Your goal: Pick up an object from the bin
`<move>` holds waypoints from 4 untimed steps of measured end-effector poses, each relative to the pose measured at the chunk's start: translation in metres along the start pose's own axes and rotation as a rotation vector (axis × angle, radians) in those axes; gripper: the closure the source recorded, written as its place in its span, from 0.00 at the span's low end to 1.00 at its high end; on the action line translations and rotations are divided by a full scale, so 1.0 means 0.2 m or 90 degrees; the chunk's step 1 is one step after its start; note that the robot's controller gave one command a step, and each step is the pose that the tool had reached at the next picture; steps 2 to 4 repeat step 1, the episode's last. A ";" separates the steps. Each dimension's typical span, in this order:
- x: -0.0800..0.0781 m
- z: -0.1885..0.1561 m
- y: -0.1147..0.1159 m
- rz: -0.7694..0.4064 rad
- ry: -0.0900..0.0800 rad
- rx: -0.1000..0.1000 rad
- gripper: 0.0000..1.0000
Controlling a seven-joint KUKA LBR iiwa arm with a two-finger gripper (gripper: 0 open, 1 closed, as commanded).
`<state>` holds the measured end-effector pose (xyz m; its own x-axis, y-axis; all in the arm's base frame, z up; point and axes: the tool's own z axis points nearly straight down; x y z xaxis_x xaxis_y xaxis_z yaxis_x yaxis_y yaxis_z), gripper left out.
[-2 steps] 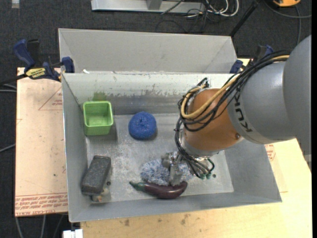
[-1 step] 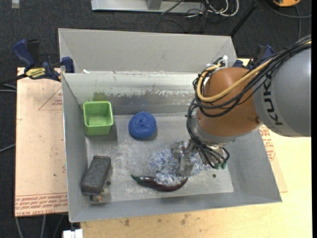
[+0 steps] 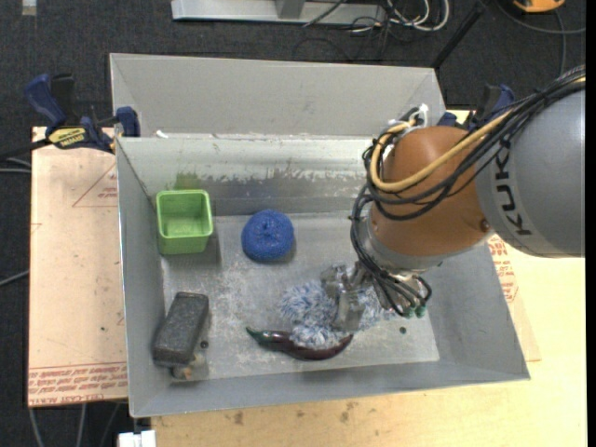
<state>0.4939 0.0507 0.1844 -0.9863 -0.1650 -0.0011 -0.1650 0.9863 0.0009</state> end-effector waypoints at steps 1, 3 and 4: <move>0.06 -0.35 -0.12 -0.134 -0.001 0.000 1.00; 0.06 -0.35 -0.12 -0.134 -0.001 0.000 1.00; 0.06 -0.35 -0.12 -0.134 -0.001 0.000 1.00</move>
Offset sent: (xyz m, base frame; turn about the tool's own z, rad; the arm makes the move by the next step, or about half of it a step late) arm 0.0000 0.0000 0.0000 0.0000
